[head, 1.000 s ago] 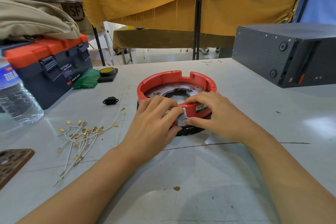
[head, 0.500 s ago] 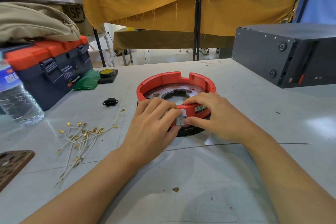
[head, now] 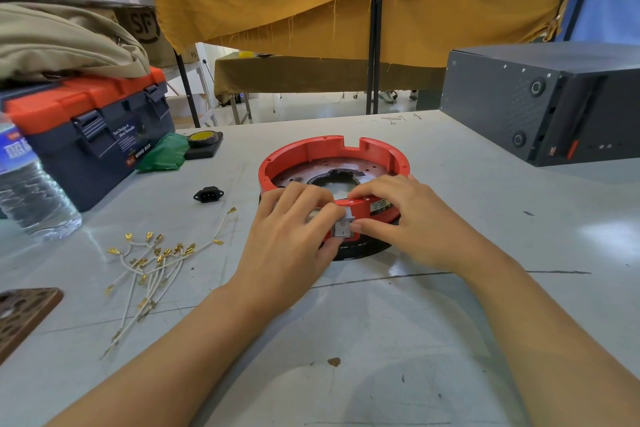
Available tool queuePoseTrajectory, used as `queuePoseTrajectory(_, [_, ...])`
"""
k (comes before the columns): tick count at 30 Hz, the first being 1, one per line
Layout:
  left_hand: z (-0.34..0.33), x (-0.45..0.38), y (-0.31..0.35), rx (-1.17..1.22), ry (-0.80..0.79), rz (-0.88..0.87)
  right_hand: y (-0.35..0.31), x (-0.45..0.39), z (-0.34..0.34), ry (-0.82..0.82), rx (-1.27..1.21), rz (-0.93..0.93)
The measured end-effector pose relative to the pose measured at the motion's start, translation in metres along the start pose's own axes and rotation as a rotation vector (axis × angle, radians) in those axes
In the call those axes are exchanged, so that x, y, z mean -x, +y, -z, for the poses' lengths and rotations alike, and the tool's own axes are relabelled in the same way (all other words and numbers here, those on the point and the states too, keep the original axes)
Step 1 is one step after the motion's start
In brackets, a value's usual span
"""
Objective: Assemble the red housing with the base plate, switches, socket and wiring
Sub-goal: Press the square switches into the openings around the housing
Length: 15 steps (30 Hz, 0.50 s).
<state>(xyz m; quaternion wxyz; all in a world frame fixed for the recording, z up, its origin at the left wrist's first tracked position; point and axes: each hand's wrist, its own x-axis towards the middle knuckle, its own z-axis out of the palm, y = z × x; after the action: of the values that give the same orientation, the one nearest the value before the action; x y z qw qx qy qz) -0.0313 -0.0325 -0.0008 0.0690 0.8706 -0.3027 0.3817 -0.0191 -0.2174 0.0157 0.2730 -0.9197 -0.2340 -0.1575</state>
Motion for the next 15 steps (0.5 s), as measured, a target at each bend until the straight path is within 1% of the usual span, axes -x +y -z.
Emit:
queuePoseTrajectory(4, [0.001,0.000,-0.008,0.162,-0.067,0.103,0.002,0.000,-0.003,0.036,0.026,0.020])
queuePoseTrajectory(7, [0.003,-0.002,-0.013,0.279,-0.106,0.139,0.003,0.000,-0.004,0.047,0.049,0.025])
queuePoseTrajectory(9, [0.004,-0.002,-0.015,0.327,-0.107,0.157,0.003,0.000,-0.004,0.051,0.044,0.029])
queuePoseTrajectory(13, [0.004,-0.004,-0.020,0.398,-0.094,0.271,0.002,0.000,-0.005,0.036,0.050,0.007])
queuePoseTrajectory(15, [0.002,-0.004,-0.020,0.425,-0.092,0.297,0.002,0.000,-0.006,0.031,0.053,-0.004])
